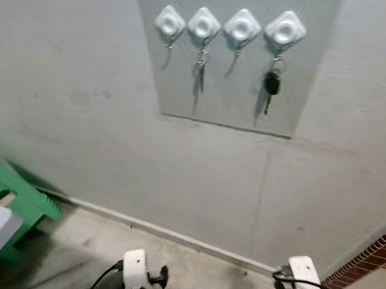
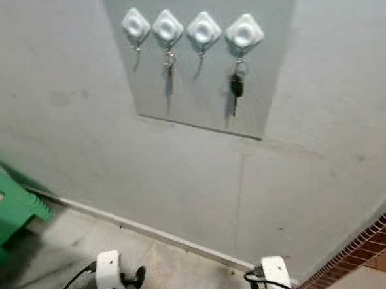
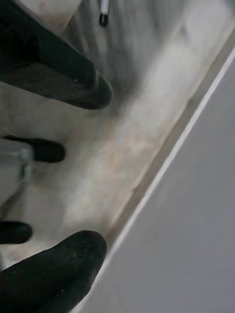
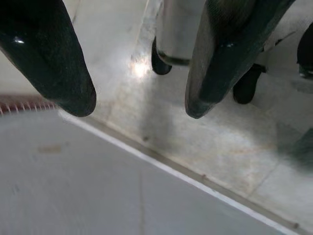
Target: Hang keys on a hook
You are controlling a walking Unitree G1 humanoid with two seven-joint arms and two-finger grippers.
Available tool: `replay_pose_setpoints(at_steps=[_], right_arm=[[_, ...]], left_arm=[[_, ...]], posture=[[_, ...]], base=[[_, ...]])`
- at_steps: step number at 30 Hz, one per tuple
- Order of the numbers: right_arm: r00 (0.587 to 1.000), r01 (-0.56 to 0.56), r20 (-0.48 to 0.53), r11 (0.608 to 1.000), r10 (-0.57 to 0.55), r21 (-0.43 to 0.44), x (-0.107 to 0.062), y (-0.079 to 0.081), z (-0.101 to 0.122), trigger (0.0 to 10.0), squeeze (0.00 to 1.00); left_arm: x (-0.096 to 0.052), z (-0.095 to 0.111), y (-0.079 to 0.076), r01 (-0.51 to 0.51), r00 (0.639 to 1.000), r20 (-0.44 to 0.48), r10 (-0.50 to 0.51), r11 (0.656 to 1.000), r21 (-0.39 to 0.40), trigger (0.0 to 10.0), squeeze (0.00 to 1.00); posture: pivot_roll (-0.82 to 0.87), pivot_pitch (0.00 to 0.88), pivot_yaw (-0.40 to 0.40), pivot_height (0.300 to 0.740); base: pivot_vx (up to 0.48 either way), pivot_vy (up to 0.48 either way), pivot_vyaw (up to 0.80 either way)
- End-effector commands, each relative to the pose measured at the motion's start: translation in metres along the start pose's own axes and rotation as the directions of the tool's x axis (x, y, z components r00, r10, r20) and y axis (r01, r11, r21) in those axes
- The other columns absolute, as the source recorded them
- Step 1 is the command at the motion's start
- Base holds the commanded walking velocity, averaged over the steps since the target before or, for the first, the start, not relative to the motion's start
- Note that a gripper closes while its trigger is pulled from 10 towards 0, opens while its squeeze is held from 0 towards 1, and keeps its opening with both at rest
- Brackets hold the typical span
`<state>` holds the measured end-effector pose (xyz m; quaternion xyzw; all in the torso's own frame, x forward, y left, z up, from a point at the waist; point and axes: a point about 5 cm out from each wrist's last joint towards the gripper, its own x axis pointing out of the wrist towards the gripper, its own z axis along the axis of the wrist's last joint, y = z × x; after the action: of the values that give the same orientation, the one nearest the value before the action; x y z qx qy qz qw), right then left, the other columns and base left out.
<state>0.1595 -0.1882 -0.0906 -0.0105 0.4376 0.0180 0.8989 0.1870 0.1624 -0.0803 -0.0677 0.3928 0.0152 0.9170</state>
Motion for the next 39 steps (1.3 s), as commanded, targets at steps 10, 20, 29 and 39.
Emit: replay_pose_setpoints(at_steps=[10,20,29,39], right_arm=[[1.000,0.008,0.003,1.000,-0.008,0.006,0.0006,-0.0029,0.0027,10.0,0.00],[1.000,0.012,0.007,1.000,-0.012,0.006,0.0009,-0.0043,0.0047,10.0,0.00],[1.000,0.016,0.005,1.000,-0.016,0.006,0.0005,-0.0058,0.0038,10.0,0.00],[1.000,0.018,0.006,1.000,-0.018,0.008,0.0007,-0.0062,0.0046,10.0,0.00]], left_arm=[[-0.0005,-0.0024,-0.0012,-0.011,1.000,-0.003,0.010,1.000,-0.029,10.0,0.00],[-0.0001,-0.0016,-0.0021,-0.012,1.000,-0.002,0.012,0.999,-0.033,10.0,0.00],[0.0001,-0.0016,-0.0027,-0.011,1.000,-0.004,0.011,0.999,-0.038,10.0,0.00],[0.0008,0.0004,-0.0027,-0.013,1.000,-0.001,0.013,0.999,-0.043,10.0,0.00]], posture=[[-0.01,0.000,0.007,0.740],[-0.02,0.000,0.004,0.740],[-0.02,0.000,0.003,0.740],[-0.02,0.000,0.002,0.740]], base=[[0.000,0.000,0.80],[0.000,0.000,0.80],[0.000,0.000,0.80],[0.000,0.000,0.80]])
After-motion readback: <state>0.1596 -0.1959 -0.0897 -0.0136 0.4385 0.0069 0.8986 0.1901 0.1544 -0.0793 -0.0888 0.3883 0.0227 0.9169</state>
